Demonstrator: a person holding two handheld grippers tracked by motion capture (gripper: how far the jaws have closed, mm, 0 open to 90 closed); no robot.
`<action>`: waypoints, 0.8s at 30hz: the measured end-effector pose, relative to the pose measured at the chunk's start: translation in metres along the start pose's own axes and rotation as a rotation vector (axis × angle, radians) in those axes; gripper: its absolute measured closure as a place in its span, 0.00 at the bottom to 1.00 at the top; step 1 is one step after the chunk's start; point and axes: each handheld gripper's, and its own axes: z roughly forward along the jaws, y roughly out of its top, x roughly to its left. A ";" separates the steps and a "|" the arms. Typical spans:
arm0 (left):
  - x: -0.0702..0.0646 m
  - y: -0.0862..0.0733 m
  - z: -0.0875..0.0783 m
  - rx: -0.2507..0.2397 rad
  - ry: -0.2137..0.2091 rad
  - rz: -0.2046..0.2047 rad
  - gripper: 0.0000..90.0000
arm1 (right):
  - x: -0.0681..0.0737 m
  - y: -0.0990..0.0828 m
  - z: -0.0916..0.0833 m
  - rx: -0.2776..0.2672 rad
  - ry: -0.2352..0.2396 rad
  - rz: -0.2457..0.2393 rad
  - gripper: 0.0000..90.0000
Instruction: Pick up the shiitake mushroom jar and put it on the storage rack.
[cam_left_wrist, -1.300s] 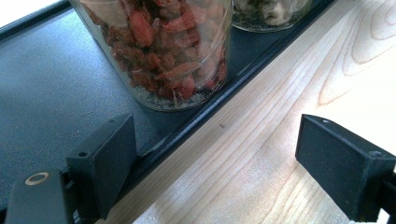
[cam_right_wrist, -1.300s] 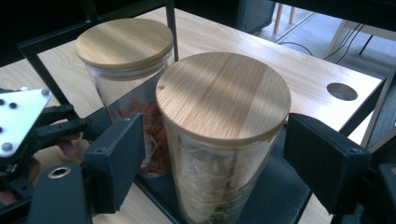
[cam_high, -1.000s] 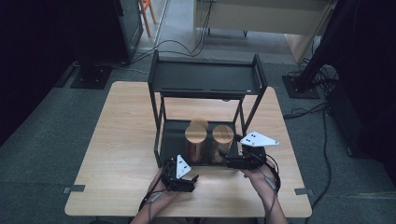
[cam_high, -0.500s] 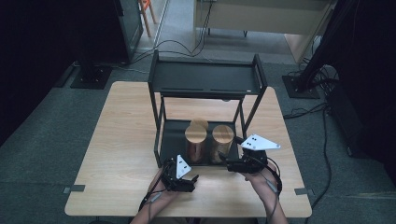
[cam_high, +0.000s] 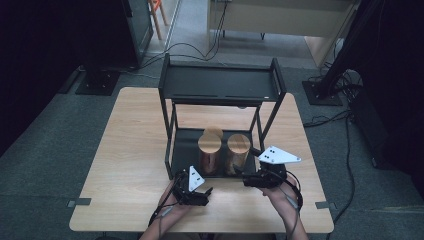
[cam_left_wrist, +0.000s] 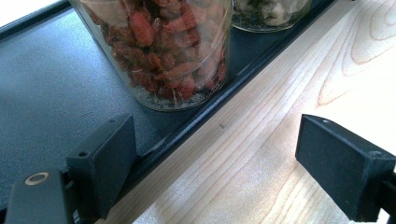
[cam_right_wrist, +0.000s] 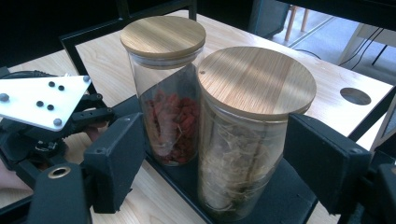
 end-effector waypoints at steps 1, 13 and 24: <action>0.000 0.000 0.000 0.000 0.000 0.000 0.14 | 0.000 0.000 0.000 0.000 0.000 0.000 0.23; 0.000 0.000 0.000 0.000 0.000 0.000 0.14 | 0.004 -0.002 -0.002 0.003 0.015 -0.008 0.23; 0.000 0.000 0.000 0.001 0.000 0.000 0.14 | 0.010 -0.005 0.001 0.021 0.046 -0.029 0.23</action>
